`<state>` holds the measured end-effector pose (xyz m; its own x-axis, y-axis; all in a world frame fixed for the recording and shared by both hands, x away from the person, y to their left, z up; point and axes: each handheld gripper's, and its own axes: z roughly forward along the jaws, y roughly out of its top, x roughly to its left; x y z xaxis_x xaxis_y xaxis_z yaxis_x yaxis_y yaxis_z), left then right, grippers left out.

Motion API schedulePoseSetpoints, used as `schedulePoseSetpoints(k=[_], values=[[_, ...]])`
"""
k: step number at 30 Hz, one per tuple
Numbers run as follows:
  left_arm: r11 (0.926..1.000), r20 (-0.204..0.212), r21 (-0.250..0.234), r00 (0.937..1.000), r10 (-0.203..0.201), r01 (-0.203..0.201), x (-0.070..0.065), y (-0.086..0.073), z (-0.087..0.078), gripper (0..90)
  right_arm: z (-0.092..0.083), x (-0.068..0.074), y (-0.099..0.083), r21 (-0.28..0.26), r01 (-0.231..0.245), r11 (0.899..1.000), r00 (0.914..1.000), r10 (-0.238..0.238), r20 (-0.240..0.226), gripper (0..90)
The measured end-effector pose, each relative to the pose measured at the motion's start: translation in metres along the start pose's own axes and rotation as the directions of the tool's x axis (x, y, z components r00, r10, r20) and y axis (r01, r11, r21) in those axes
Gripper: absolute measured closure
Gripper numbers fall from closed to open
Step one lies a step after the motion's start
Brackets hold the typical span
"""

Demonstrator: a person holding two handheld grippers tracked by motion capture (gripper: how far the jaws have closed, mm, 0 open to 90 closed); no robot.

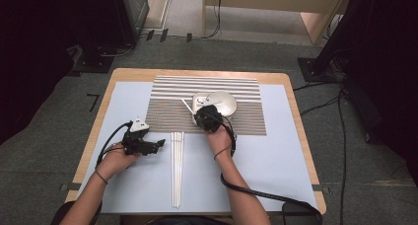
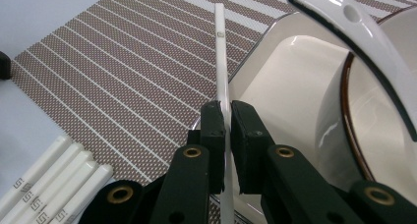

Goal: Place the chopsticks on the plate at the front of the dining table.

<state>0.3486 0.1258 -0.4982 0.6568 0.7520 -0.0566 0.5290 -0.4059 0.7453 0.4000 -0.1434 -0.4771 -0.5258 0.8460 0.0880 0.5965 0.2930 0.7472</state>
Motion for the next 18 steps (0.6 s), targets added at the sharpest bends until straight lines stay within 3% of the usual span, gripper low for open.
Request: schedulePoseSetpoints(k=[18], values=[[1.0, 0.001, -0.001, 1.0, -0.001, 0.001, 0.0001, 0.0, 0.0, 14.7, -0.0027, 0.0017, 0.0022, -0.011, 0.004, 1.0, 0.9998, -0.004, -0.02, 76.0]])
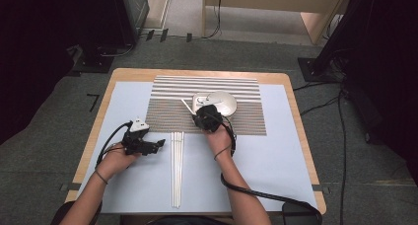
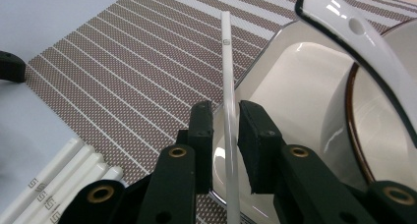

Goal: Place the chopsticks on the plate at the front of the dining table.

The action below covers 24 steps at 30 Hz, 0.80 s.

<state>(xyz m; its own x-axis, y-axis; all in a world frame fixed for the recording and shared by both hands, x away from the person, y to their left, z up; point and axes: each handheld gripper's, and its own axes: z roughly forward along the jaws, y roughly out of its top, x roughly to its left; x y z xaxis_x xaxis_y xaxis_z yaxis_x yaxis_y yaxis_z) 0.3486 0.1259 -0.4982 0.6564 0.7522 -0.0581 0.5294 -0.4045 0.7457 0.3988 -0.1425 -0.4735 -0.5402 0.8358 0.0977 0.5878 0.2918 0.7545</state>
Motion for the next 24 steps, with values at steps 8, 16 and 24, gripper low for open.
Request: schedulePoseSetpoints(k=[8, 16, 24], values=[[1.0, -0.001, 0.001, 1.0, 0.001, -0.001, 0.0, 0.0, 0.0, 14.7, -0.006, -0.001, 0.001, -0.013, -0.014, 1.0, 0.9998, 0.014, -0.015, 70.8], [1.0, -0.001, 0.001, 1.0, 0.001, -0.001, 0.0, 0.0, 0.0, 14.7, -0.014, 0.0, 0.0, -0.017, -0.033, 0.999, 0.9989, 0.033, -0.032, 68.2], [1.0, -0.002, 0.001, 1.0, 0.002, -0.002, 0.0, 0.0, 0.0, 14.6, -0.018, 0.004, -0.001, -0.004, -0.037, 0.999, 0.9979, 0.036, -0.054, 65.7]])
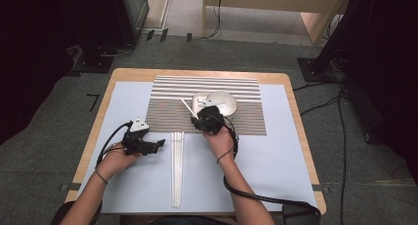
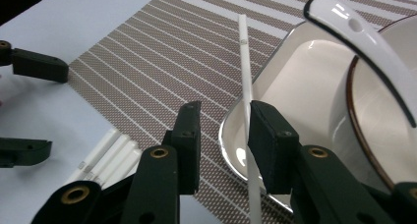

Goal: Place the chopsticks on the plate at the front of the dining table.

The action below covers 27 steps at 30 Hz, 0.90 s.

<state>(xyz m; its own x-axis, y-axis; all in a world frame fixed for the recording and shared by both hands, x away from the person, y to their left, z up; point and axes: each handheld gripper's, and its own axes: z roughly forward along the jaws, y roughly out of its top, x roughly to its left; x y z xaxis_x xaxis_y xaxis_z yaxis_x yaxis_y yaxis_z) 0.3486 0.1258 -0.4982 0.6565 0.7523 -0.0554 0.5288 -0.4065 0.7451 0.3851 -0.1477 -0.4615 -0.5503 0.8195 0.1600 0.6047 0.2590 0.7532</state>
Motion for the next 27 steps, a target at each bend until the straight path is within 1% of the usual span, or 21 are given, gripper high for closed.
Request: schedulePoseSetpoints(k=[6, 8, 14, 16, 21, 27], values=[[1.0, 0.0, 0.0, 1.0, 0.0, 0.0, 0.0, 0.0, 0.0, 14.7, -0.004, 0.005, -0.002, 0.007, 0.002, 1.0, 0.9999, -0.002, -0.014, 65.1], [1.0, 0.001, -0.001, 1.0, -0.001, 0.001, 0.0, 0.0, 0.0, 14.7, -0.005, 0.006, -0.004, 0.008, -0.004, 1.0, 0.9998, 0.004, -0.019, 64.5], [1.0, 0.001, -0.001, 1.0, -0.001, 0.001, 0.0, 0.0, 0.0, 14.7, -0.008, 0.012, -0.006, 0.007, 0.002, 1.0, 0.9995, -0.002, -0.032, 62.0], [1.0, 0.002, -0.001, 1.0, -0.003, 0.003, 0.0, 0.0, 0.0, 14.7, -0.009, 0.013, -0.008, 0.007, 0.006, 1.0, 0.9993, -0.006, -0.037, 62.1], [1.0, 0.002, -0.002, 1.0, -0.003, 0.003, 0.0, 0.0, 0.0, 14.7, -0.01, 0.016, -0.013, 0.014, -0.001, 1.0, 0.9988, 0.002, -0.048, 62.9], [1.0, 0.003, -0.003, 1.0, -0.005, 0.005, 0.0, 0.0, 0.0, 14.7, -0.01, 0.02, -0.017, 0.014, 0.001, 1.0, 0.9986, 0.0, -0.052, 62.9]])
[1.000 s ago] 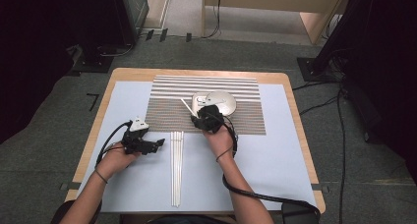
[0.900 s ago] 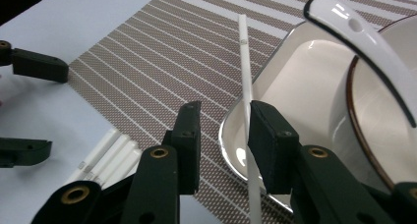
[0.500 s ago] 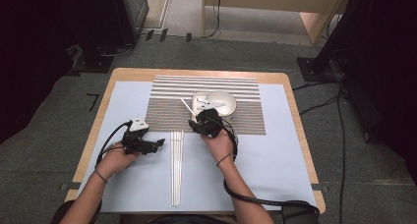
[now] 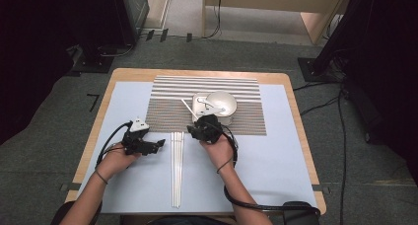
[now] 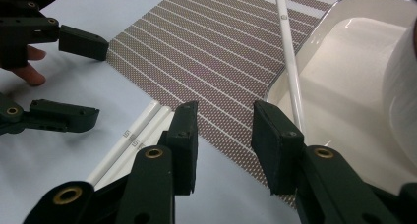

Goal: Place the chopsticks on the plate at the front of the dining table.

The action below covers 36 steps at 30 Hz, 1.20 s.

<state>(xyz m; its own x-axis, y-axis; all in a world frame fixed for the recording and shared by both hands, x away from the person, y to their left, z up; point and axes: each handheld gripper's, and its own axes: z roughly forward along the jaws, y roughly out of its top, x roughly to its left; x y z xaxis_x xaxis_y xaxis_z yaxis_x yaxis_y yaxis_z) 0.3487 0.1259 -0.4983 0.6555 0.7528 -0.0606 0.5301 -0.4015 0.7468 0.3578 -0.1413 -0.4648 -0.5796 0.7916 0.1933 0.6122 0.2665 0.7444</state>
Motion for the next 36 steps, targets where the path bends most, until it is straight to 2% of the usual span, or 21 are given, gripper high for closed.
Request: schedulePoseSetpoints(k=[11, 36], values=[[1.0, -0.001, 0.0, 1.0, 0.0, 0.0, 0.0, 0.0, 0.0, 14.6, -0.003, 0.007, -0.006, -0.006, 0.014, 1.0, 0.9999, -0.014, 0.003, 61.9], [1.0, 0.0, 0.002, 1.0, 0.003, -0.003, 0.0, 0.0, 0.0, 14.6, -0.001, 0.025, -0.024, 0.004, 0.024, 1.0, 0.9993, -0.024, -0.03, 60.6]])
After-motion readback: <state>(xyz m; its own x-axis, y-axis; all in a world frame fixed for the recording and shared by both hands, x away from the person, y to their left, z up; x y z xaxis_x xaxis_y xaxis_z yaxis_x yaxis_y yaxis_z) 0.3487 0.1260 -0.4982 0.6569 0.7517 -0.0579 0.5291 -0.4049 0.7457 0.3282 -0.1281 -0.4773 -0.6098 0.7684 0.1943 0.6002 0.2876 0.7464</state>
